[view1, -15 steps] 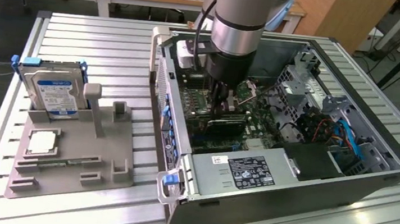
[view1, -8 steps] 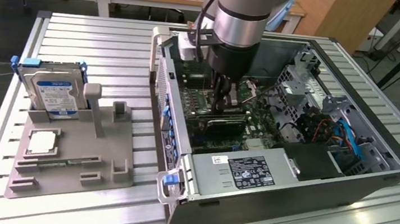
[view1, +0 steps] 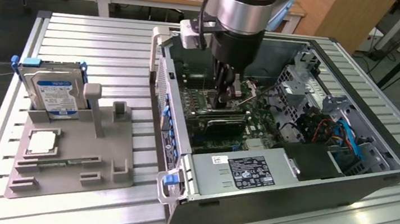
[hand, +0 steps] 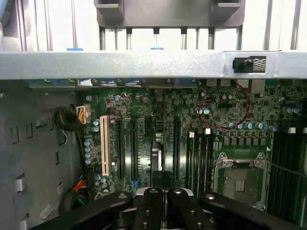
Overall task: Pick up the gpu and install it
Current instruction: 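Insert the gpu into the slot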
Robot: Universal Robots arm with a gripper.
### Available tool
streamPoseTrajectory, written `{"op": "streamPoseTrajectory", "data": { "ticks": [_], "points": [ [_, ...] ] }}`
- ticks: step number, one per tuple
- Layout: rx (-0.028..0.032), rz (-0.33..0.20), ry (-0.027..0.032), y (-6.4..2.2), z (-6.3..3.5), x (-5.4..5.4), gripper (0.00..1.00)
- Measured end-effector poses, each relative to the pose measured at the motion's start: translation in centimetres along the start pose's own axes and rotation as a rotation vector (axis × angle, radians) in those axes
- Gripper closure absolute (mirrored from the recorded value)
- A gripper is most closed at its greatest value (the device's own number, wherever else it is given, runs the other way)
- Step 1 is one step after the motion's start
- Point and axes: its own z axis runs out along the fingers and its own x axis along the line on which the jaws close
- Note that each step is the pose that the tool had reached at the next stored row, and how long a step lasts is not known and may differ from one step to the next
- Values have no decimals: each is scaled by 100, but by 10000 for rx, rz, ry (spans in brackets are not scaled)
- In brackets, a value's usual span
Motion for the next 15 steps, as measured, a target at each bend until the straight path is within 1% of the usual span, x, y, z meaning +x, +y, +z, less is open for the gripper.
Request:
{"op": "streamPoseTrajectory", "data": {
  "ticks": [6,15],
  "points": [
    [-30,-4,46,-11,-140,2,90],
    [-101,-14,149,-26,-332,6,90]
  ]
}}
